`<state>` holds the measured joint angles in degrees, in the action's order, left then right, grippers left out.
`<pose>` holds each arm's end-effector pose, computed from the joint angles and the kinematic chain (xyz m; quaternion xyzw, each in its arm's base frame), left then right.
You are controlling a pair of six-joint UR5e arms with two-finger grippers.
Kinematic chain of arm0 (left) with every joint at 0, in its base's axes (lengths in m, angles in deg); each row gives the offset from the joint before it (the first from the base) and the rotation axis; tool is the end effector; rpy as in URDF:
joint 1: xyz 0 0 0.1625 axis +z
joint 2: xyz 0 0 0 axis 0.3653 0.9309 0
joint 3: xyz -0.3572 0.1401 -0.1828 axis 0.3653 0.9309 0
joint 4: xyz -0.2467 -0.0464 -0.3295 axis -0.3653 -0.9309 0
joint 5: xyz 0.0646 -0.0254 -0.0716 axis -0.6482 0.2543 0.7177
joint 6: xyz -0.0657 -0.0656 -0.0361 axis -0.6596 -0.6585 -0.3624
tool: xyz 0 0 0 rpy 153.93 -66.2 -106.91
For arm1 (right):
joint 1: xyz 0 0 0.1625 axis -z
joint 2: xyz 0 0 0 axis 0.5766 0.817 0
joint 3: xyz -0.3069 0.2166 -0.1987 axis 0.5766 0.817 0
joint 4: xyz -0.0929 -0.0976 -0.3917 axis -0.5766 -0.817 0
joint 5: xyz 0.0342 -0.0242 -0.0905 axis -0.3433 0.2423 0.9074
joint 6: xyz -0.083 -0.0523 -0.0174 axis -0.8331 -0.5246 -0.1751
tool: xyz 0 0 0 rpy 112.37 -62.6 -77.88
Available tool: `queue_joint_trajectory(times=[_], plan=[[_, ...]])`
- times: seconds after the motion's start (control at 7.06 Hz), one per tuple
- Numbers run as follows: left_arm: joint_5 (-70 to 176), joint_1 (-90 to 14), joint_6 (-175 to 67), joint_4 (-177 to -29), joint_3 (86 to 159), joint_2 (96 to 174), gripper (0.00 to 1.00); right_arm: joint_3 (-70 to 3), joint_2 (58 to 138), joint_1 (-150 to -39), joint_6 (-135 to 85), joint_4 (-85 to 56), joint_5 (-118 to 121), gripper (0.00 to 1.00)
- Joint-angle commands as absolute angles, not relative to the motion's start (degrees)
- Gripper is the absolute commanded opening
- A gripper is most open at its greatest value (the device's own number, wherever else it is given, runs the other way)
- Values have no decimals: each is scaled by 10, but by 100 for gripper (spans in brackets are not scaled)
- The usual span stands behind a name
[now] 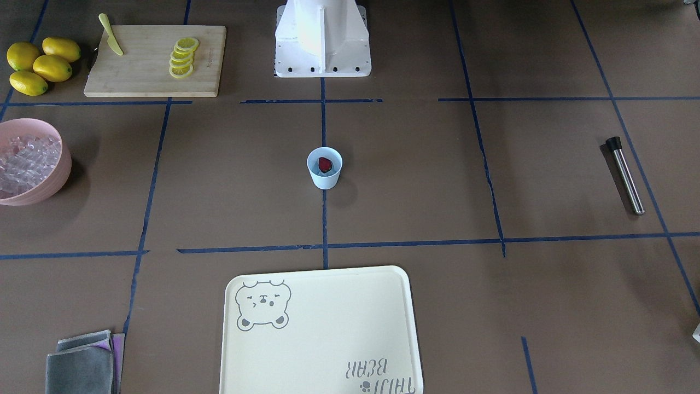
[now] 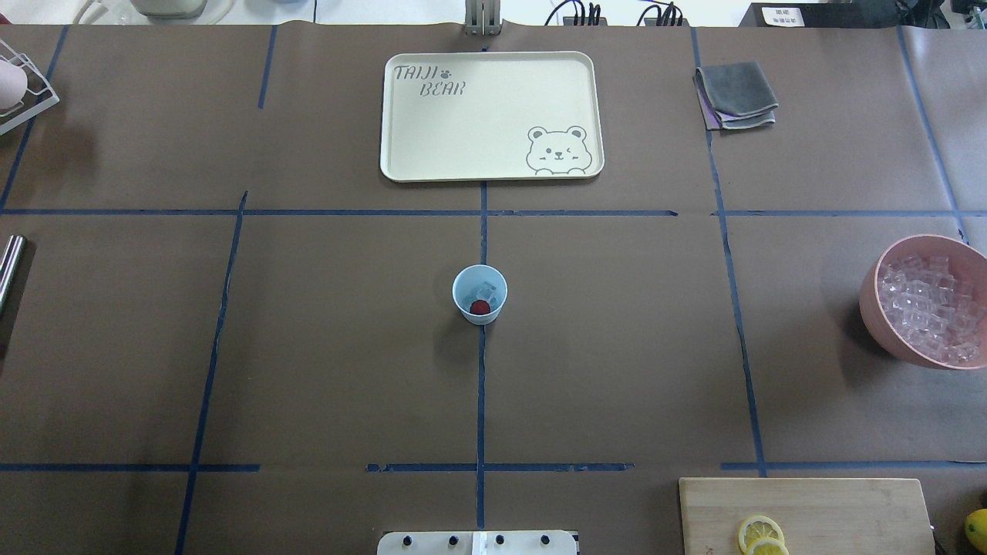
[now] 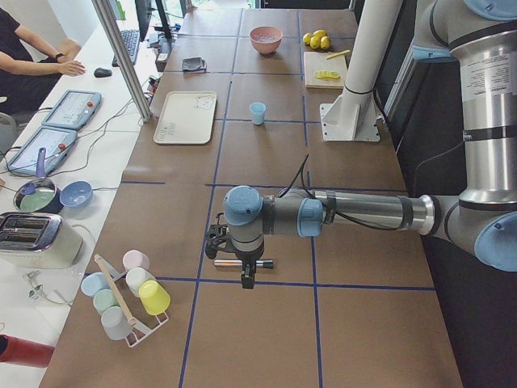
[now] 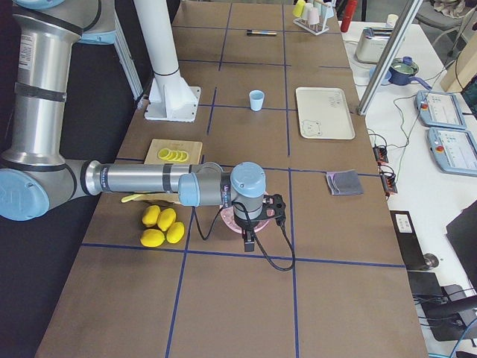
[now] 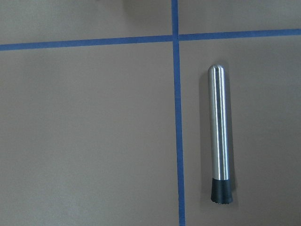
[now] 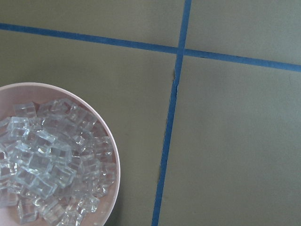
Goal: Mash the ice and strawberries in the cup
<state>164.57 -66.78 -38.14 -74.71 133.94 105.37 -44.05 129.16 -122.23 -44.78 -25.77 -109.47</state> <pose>-0.0521 -0.4188 0.6389 -0.0026 0.3682 0.0243 0.9294 0.0425 -0.4160 0.6299 0.0328 -0.3752 -0.0631 0.9242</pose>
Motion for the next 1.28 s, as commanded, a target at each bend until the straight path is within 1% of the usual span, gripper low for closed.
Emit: queue_joint_trajectory(times=[0.0,0.14,1.13], plan=[[1646,-668,-381,-748,1338,1052,100,-438,1298,-1215,-486,-259,-1094,100],[1646,-668,-381,-747,1348,1051,100,-440,1298,-1214,-486,-259,-1094,100],[1676,-667,-381,-748,1336,1047,100,-442,1297,-1227,-487,-258,-1094,100]])
